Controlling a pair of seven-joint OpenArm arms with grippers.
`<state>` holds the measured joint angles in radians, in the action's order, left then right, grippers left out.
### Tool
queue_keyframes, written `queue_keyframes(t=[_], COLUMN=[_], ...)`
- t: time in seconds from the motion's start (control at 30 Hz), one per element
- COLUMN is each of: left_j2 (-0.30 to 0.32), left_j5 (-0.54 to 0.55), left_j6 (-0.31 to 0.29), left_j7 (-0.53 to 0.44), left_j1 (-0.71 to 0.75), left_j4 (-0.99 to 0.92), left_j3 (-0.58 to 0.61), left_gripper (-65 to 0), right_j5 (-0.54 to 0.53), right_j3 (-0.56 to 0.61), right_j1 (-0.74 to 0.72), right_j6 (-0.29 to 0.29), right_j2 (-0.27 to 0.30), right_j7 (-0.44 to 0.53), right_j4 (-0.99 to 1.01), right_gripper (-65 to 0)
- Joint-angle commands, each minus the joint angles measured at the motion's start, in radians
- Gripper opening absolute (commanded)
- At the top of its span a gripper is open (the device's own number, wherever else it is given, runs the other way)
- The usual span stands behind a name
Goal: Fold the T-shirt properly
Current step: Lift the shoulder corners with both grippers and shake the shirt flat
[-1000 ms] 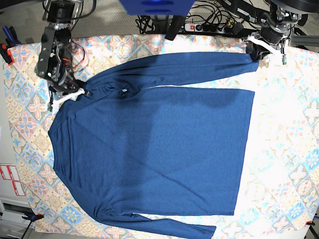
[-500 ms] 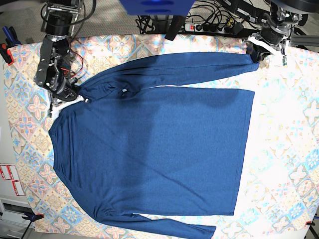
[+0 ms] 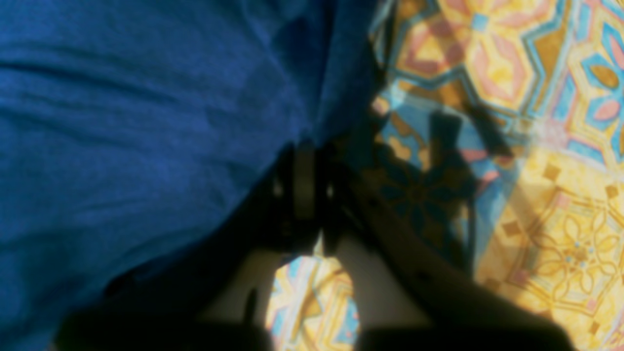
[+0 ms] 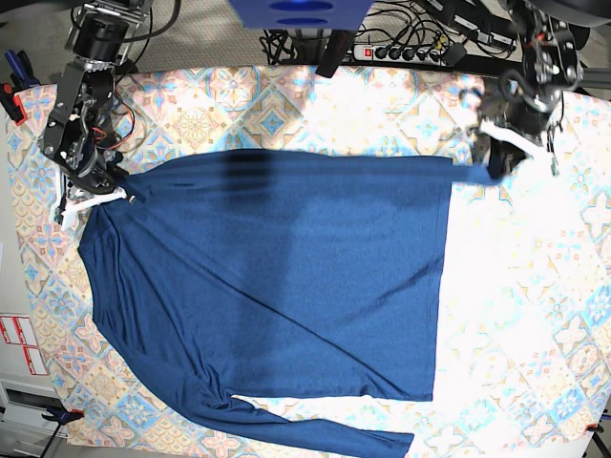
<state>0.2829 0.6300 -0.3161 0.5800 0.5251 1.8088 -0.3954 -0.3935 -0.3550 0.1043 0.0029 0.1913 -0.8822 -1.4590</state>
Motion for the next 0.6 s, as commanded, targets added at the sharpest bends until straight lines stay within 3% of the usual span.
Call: queue_keyframes(t=[0.0,0.17,0.33,0.57], left_j2=[0.009,-0.009,-0.038,-0.055], left_j5=[0.011,0.011,0.009,0.011], left_j6=[-0.001,0.002,0.004,0.004], left_j7=[-0.021,-0.019,-0.018,-0.016], left_j1=[-0.023,-0.135,-0.248,-0.280], left_j4=[0.015,-0.008,-0.175,-0.344], left_j3=[-0.010,-0.007,-0.003,0.039], left_gripper=[-65.0,-65.0,-65.0,-62.8], right_j5=[0.003,0.003,0.003,0.003], right_j3=[-0.005,-0.005,0.000,0.063], right_j1=[-0.010,-0.036,-0.051,-0.058], right_j6=[0.001,0.001,0.001,0.001], right_j2=[0.017,0.015,0.014,0.014], right_j7=[0.019,0.019,0.019,0.019], right_j4=[-0.019,-0.015,-0.016,-0.018], right_gripper=[-64.8,-64.9,-64.9,-64.9])
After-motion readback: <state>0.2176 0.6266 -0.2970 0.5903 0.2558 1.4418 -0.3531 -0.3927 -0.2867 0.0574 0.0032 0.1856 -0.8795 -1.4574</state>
